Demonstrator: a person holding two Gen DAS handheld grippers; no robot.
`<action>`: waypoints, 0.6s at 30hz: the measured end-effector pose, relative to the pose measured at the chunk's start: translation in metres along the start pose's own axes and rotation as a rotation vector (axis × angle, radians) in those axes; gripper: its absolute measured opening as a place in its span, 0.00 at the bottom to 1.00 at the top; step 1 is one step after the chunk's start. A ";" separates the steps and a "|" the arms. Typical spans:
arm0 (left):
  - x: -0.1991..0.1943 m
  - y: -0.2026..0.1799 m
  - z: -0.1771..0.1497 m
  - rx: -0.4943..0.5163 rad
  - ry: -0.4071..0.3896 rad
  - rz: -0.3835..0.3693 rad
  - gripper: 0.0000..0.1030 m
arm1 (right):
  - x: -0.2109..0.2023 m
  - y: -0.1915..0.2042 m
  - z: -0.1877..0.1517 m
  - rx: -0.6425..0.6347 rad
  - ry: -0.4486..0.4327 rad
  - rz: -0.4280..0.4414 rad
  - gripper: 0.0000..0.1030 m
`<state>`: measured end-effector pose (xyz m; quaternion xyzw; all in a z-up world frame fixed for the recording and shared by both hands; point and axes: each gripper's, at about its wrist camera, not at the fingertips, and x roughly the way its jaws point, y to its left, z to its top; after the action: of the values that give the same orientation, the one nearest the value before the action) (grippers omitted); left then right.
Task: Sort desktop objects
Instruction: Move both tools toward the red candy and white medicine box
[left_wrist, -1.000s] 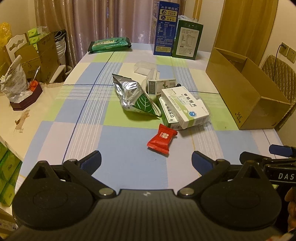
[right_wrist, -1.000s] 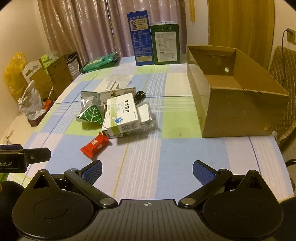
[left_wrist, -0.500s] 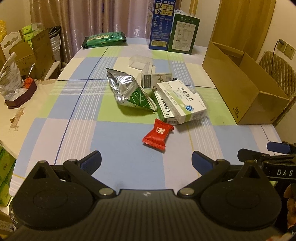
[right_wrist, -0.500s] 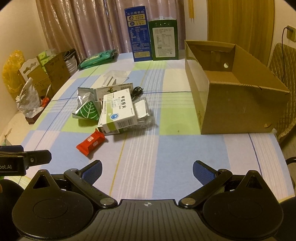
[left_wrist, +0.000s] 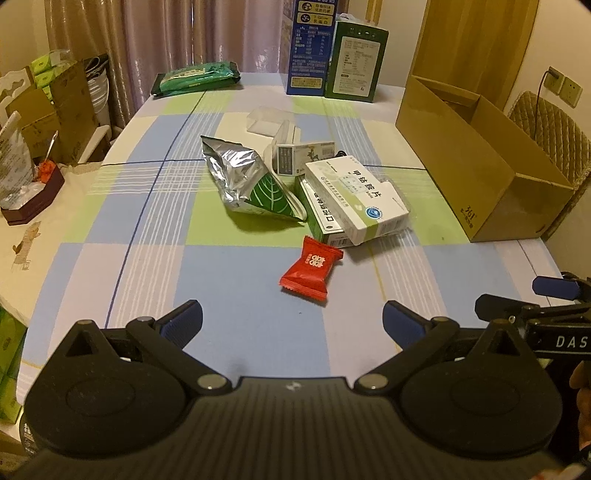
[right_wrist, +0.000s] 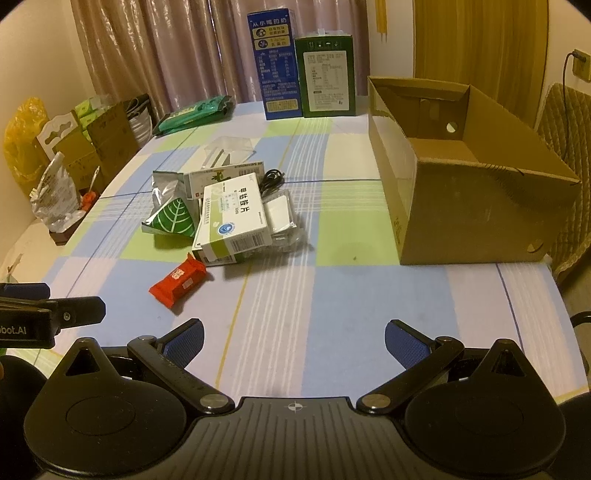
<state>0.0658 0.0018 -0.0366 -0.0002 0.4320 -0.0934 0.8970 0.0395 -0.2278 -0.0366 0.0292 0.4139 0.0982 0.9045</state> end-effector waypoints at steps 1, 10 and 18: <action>0.001 0.000 0.001 0.003 0.000 -0.005 0.99 | 0.000 0.000 0.000 0.000 0.001 0.000 0.98; 0.014 -0.001 0.008 0.101 0.022 -0.016 0.99 | 0.004 0.000 0.006 -0.015 -0.005 -0.007 0.98; 0.037 0.004 0.023 0.184 0.036 -0.059 0.99 | 0.012 0.000 0.012 -0.037 -0.019 -0.001 0.98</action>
<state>0.1069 -0.0026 -0.0514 0.0710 0.4373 -0.1592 0.8822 0.0562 -0.2252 -0.0374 0.0131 0.4035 0.1053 0.9088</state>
